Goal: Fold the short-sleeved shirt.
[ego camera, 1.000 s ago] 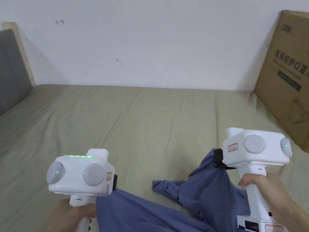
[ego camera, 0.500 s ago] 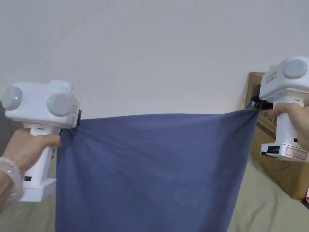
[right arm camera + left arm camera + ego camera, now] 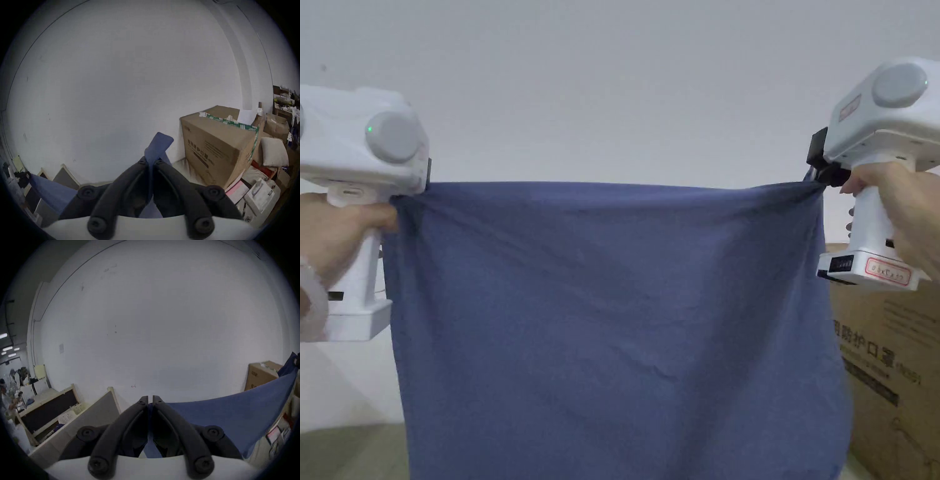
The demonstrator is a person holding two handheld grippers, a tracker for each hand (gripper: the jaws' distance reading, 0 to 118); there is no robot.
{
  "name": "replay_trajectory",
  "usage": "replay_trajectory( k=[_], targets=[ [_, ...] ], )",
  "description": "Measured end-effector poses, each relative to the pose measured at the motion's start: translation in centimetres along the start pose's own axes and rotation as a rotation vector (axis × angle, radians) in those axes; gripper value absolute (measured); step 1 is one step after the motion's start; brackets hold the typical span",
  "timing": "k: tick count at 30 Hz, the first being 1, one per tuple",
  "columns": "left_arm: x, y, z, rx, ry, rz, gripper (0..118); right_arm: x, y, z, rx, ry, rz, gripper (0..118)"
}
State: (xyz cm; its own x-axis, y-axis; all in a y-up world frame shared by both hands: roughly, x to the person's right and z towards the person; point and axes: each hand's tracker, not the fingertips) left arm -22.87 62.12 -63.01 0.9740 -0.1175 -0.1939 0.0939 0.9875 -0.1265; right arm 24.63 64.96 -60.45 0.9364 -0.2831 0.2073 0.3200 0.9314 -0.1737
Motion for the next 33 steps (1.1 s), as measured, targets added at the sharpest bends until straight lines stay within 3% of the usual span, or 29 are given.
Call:
replay_trajectory(
  k=[5,8,15,20,23,27,33],
  targets=[
    [1.3,-4.7,-3.4,-0.002,0.002,0.012,3,1.1,-2.8,-4.2,-0.024,-0.01,-0.002,3],
    [2.9,-9.5,-6.2,-0.095,0.001,-0.029,3,2.0,-7.0,-7.6,-0.11,-0.022,0.038,3],
    [7.1,-26.1,-12.9,-0.393,-0.055,-0.098,3,6.3,-22.8,-17.2,-0.422,-0.085,0.051,3],
    [9.0,-38.7,-13.8,-0.579,-0.058,-0.126,3,10.0,-34.7,-21.1,-0.63,-0.154,0.025,3],
    [9.2,-44.6,-13.7,-0.714,-0.048,-0.163,3,11.6,-39.9,-21.0,-0.723,-0.195,0.031,3],
    [7.4,-48.6,-10.1,-0.772,-0.081,-0.149,3,14.2,-43.5,-19.7,-0.771,-0.16,0.02,3],
    [2.2,-49.3,-0.6,-0.736,-0.112,-0.142,3,16.1,-44.2,-9.5,-0.75,-0.133,0.058,3]
  ],
)
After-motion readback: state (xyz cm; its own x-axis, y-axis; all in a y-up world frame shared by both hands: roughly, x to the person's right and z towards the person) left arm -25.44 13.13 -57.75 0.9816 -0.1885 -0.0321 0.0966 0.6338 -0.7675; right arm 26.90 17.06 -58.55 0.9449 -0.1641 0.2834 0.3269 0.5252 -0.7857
